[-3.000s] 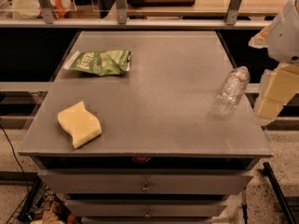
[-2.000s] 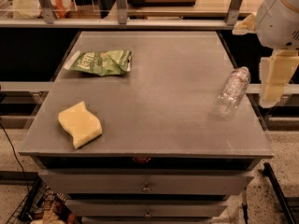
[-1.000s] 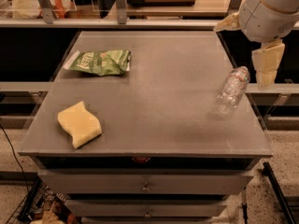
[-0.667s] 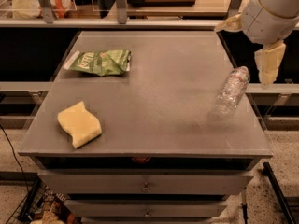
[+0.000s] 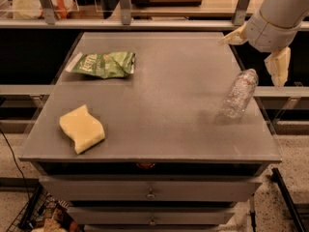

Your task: Move water bottle near green jalapeno chip bag

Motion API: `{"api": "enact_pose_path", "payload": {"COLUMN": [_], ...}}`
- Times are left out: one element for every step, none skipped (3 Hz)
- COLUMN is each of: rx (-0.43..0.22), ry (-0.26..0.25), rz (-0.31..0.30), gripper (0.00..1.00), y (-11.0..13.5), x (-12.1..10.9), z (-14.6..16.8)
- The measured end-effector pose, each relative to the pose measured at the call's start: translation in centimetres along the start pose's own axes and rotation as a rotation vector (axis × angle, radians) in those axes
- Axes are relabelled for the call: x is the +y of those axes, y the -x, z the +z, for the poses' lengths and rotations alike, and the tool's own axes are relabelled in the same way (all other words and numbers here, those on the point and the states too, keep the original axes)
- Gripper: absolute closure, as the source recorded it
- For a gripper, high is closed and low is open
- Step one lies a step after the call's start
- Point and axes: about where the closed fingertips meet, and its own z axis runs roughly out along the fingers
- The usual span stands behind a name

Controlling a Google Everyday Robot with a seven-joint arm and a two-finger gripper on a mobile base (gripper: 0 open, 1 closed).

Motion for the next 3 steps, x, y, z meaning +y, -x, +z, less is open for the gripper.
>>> {"api": "enact_pose_path", "payload": {"rx": [-0.008, -0.026, -0.061], "ry": [0.049, 0.087, 0.107], "rz": [-0.048, -0.072, -0.081], "gripper": [0.00, 0.00, 0.00], "y": [-1.0, -1.5, -1.4], "x": [1.2, 2.3, 3.0], "z": [1.3, 2.6, 3.7]}}
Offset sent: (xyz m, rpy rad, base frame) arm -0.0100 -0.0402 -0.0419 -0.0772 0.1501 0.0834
